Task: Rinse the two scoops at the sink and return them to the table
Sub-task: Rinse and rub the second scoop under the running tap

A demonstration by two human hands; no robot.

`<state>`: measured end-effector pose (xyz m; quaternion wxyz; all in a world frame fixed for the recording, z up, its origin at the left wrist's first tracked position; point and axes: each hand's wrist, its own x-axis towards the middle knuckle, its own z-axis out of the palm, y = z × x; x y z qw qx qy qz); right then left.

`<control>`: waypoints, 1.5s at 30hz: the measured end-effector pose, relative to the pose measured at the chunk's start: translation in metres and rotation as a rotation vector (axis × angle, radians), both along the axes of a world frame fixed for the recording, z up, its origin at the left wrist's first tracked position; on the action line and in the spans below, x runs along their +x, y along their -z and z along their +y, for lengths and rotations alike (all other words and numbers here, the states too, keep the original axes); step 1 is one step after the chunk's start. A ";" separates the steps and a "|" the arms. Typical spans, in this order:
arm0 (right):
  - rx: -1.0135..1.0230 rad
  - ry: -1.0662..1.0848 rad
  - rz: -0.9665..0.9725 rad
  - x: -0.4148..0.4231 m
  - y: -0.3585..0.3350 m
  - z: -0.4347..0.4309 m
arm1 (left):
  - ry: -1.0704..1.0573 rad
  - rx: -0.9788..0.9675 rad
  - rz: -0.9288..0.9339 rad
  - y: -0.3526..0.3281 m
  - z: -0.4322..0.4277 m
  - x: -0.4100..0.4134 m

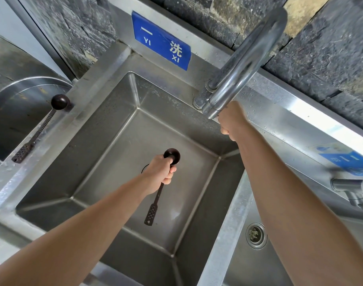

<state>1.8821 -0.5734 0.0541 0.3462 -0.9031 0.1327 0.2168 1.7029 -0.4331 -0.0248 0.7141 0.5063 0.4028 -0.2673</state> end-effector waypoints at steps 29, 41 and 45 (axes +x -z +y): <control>0.542 0.035 0.304 -0.234 -0.044 0.004 | -0.041 -0.170 -0.253 -0.118 -0.013 -0.025; 0.769 0.218 0.300 -0.266 -0.063 0.025 | 0.105 0.296 -0.429 -0.147 0.004 -0.017; 0.171 -0.117 -0.084 -0.248 -0.066 0.001 | 0.245 0.331 -0.454 -0.154 0.019 -0.017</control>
